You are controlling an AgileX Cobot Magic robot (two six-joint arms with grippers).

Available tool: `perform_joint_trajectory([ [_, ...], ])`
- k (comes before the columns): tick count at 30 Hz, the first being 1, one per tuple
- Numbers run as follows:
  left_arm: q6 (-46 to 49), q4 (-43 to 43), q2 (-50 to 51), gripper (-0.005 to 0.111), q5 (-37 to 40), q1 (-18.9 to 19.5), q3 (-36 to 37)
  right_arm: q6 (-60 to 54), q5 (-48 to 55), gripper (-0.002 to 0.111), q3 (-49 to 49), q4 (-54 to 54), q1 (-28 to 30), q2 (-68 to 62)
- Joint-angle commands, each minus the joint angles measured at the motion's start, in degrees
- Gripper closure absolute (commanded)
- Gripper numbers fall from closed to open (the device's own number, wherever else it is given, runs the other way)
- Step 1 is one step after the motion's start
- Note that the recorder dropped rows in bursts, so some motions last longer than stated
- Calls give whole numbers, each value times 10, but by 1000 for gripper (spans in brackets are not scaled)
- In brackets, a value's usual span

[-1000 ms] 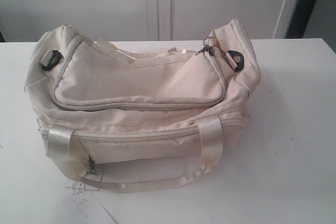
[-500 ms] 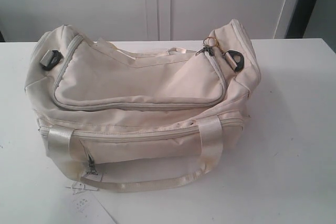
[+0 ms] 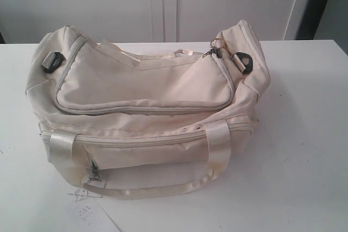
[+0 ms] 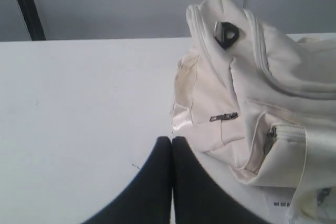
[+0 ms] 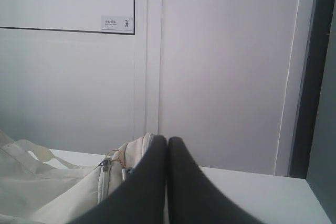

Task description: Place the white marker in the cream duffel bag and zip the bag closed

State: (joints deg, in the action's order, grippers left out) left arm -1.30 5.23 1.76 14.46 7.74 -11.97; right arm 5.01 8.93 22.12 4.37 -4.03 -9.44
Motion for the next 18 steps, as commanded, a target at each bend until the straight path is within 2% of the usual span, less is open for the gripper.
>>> perform_joint_trajectory([
  [1,-2,2,-18,107,-5,1,42,3,0,108,-3,-1,-2,3],
  [13,0,2,-18,107,-13,1,115,3,0,108,-3,-1,-2,3],
  [18,0,-2,-18,107,-16,1,120,3,0,108,-3,-1,-2,3],
])
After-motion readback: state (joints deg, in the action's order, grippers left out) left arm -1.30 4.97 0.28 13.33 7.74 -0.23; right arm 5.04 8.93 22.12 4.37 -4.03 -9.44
